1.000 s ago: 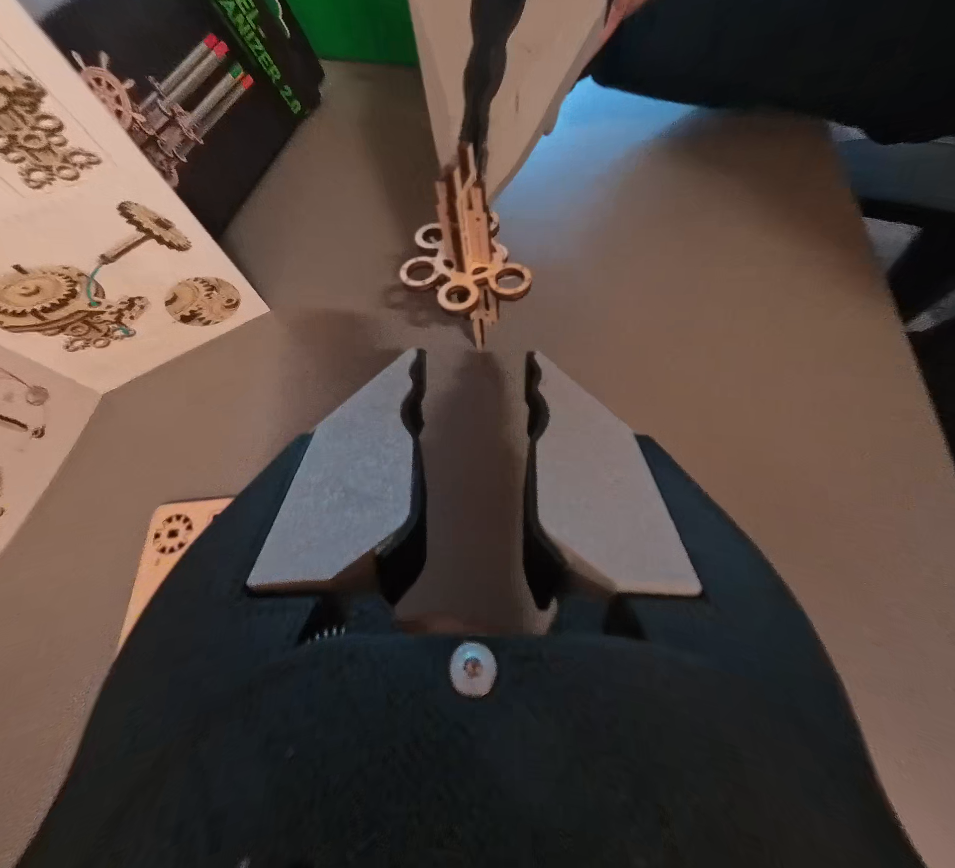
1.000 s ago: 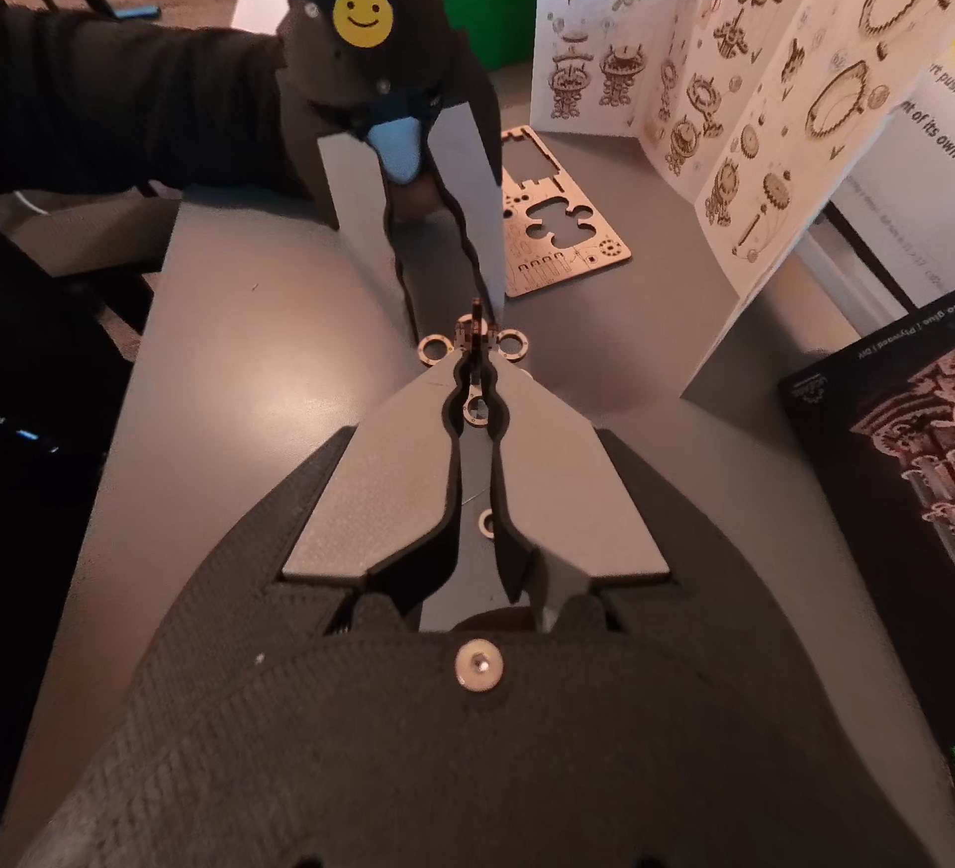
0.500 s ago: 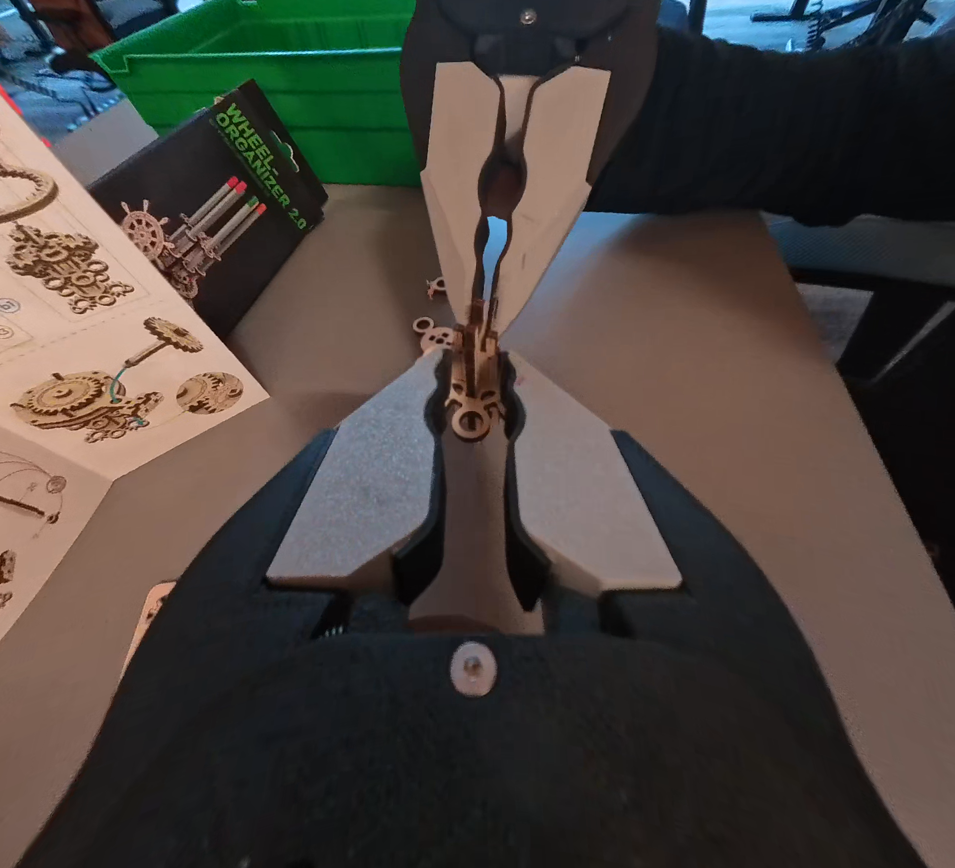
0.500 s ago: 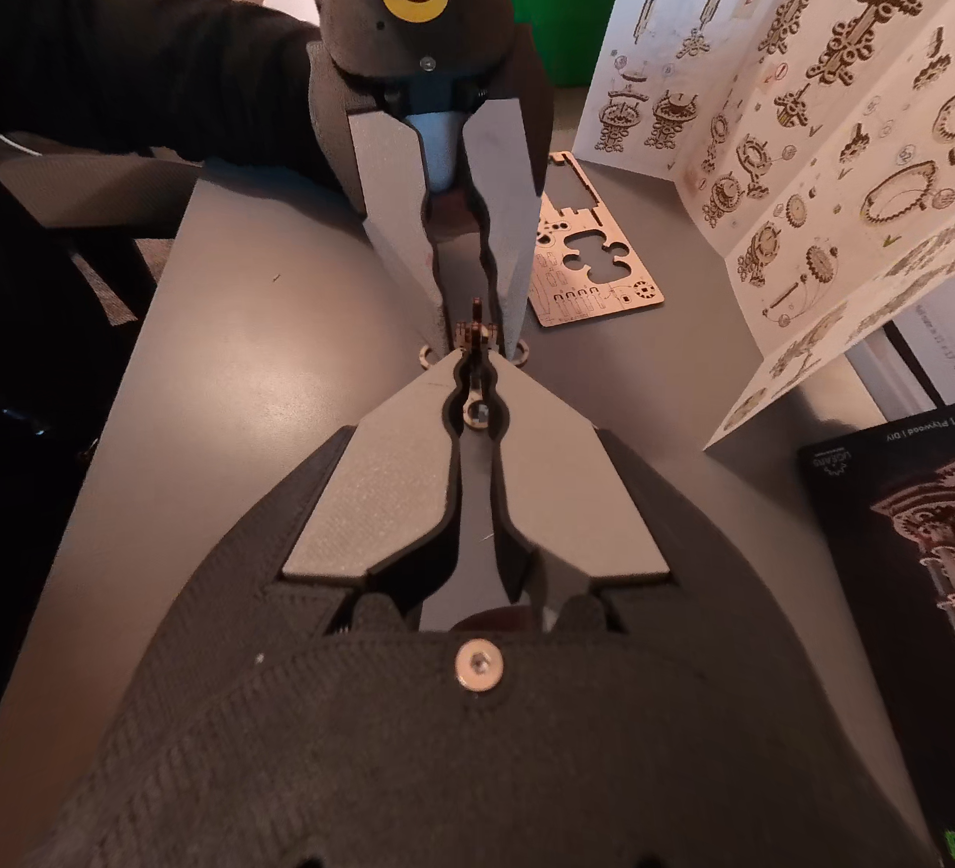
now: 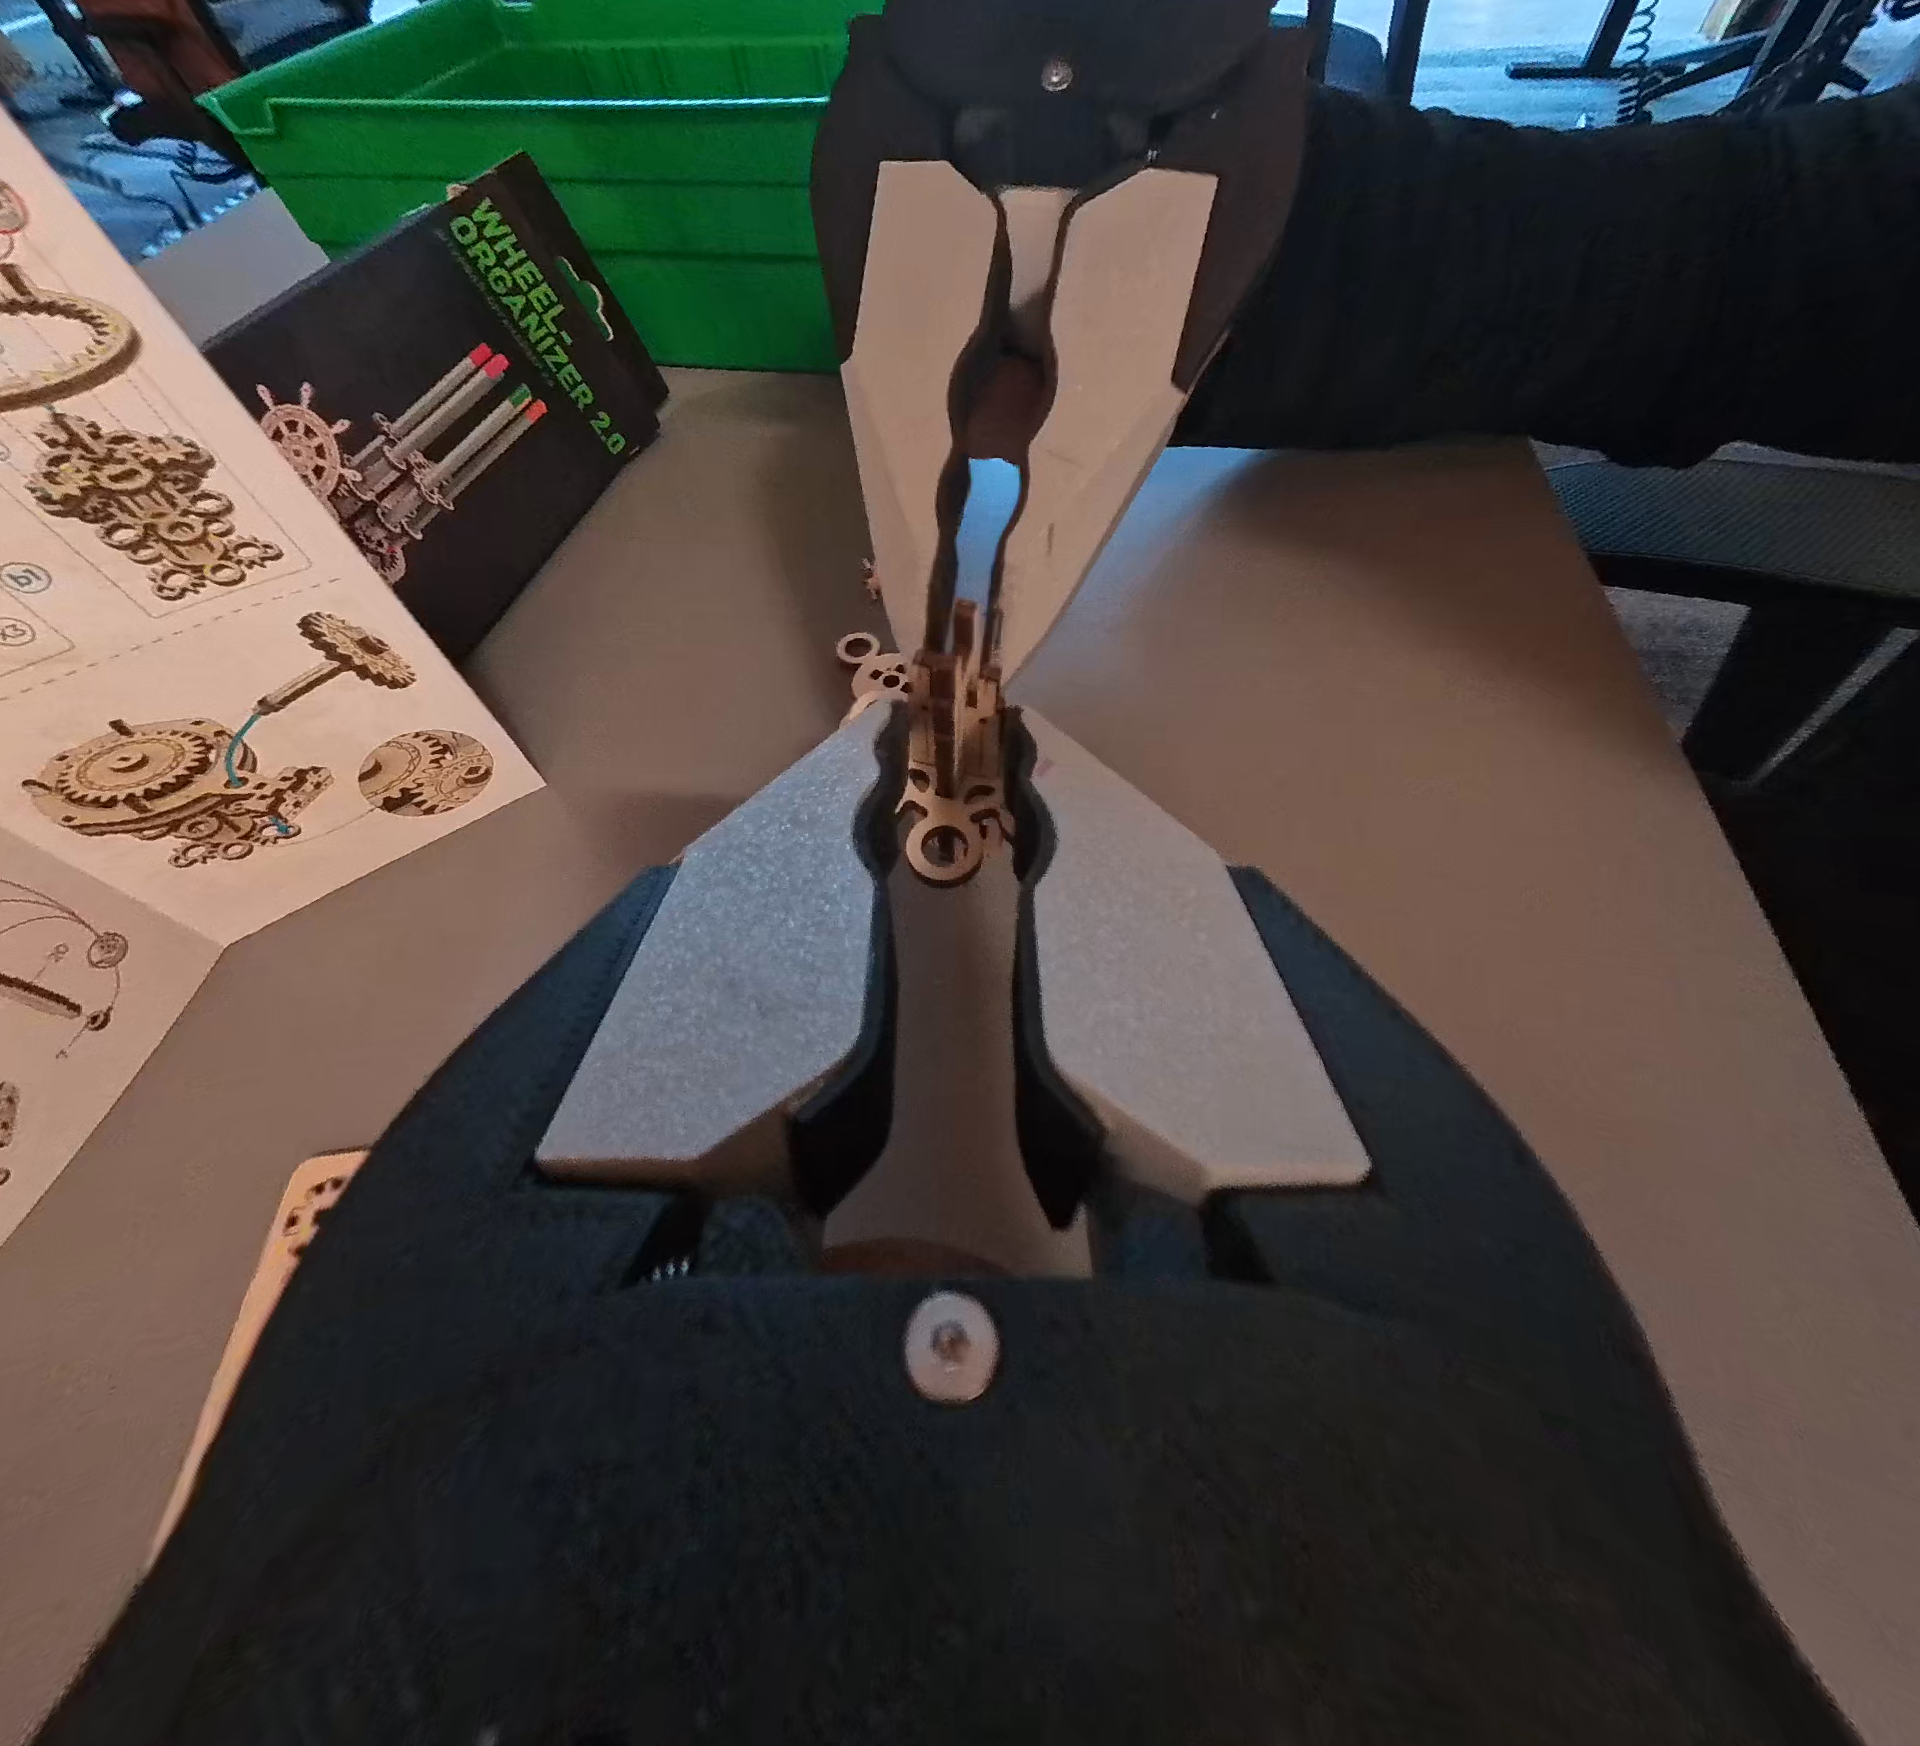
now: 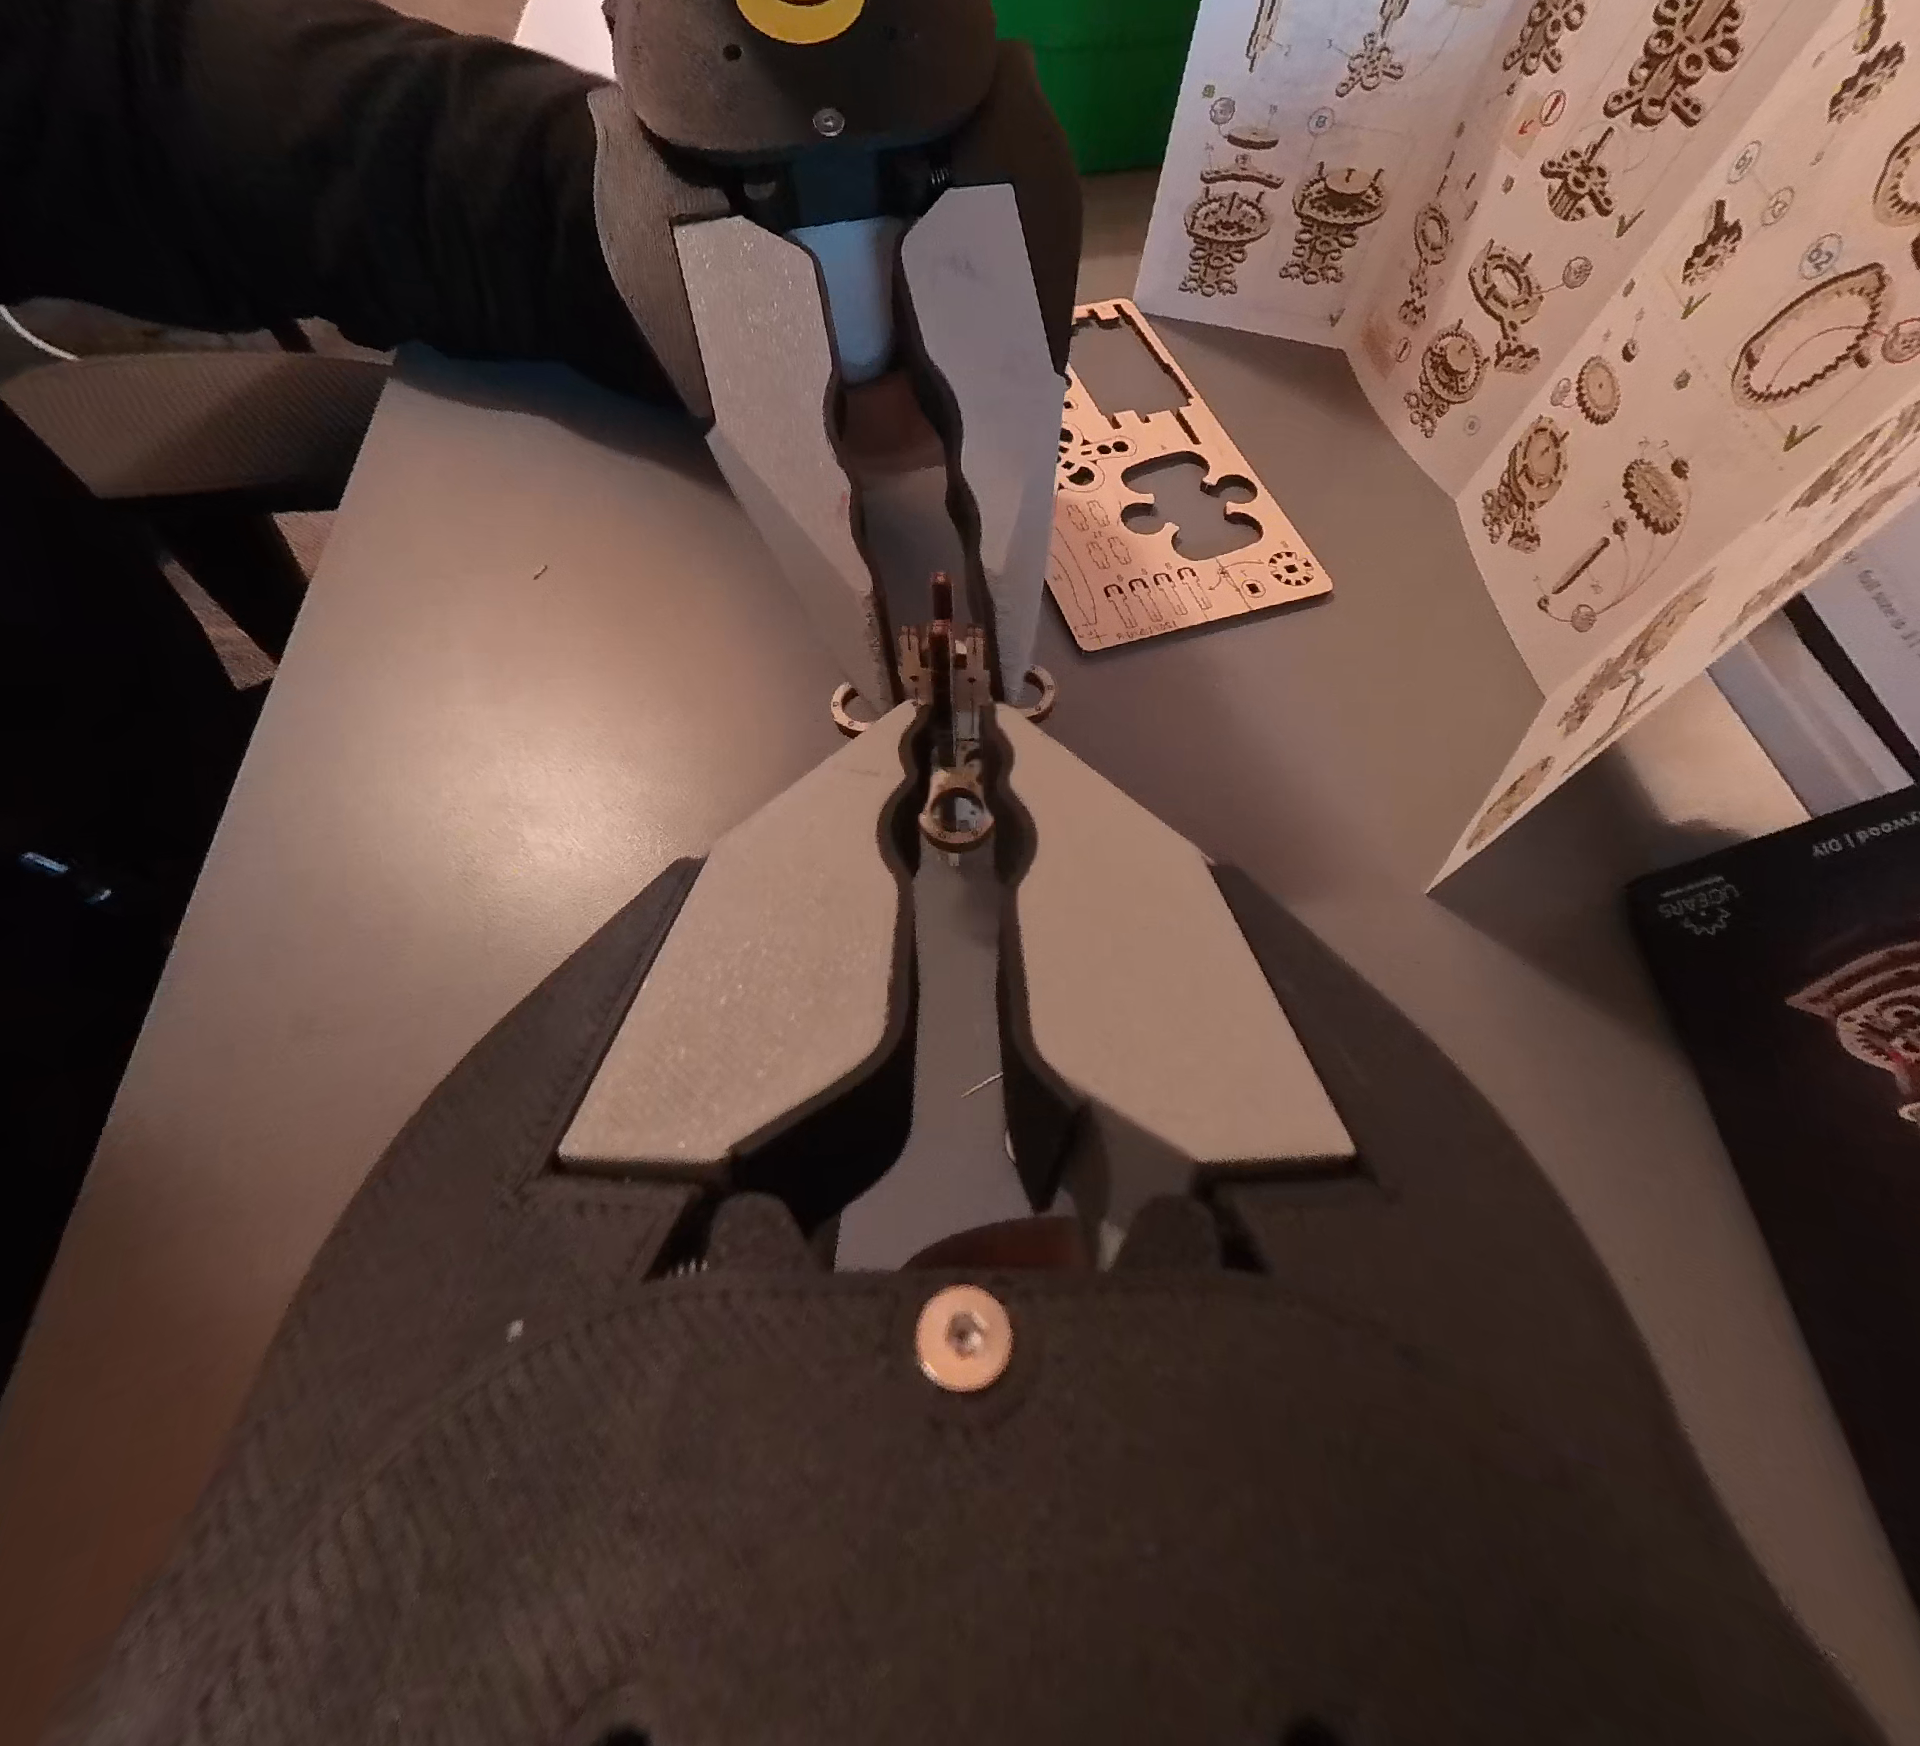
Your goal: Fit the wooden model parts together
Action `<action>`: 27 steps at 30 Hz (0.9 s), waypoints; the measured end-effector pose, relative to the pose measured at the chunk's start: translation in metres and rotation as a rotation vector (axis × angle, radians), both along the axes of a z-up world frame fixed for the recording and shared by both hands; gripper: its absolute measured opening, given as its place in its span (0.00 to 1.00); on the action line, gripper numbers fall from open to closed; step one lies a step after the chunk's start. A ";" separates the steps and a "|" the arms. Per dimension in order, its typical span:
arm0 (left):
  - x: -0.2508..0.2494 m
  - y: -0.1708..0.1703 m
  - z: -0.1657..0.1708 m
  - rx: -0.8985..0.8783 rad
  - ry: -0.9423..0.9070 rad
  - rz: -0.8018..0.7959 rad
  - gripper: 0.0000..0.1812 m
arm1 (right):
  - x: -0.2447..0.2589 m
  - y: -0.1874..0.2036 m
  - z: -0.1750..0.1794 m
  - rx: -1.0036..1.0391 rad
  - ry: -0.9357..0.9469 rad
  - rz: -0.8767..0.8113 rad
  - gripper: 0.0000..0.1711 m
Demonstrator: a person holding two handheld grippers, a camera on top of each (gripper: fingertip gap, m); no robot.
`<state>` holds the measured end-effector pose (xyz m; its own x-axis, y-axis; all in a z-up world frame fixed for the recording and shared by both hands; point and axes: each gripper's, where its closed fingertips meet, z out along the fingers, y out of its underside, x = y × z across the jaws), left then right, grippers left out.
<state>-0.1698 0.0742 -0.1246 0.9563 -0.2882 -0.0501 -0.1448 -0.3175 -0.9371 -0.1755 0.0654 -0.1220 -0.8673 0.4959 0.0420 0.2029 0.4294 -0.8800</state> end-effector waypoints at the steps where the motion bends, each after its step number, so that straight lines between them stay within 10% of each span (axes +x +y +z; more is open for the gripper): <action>1: 0.000 0.000 0.001 0.004 -0.012 -0.001 0.08 | 0.000 0.000 0.000 -0.006 -0.002 -0.002 0.03; 27: -0.008 0.002 0.016 0.083 -0.189 0.032 0.08 | -0.014 0.002 -0.001 -0.128 -0.061 -0.063 0.25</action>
<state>-0.1781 0.0760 -0.1090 0.9594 -0.2602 0.1089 0.0452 -0.2394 -0.9699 -0.1894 0.0674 -0.1233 -0.8335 0.5471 -0.0772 0.2807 0.2991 -0.9120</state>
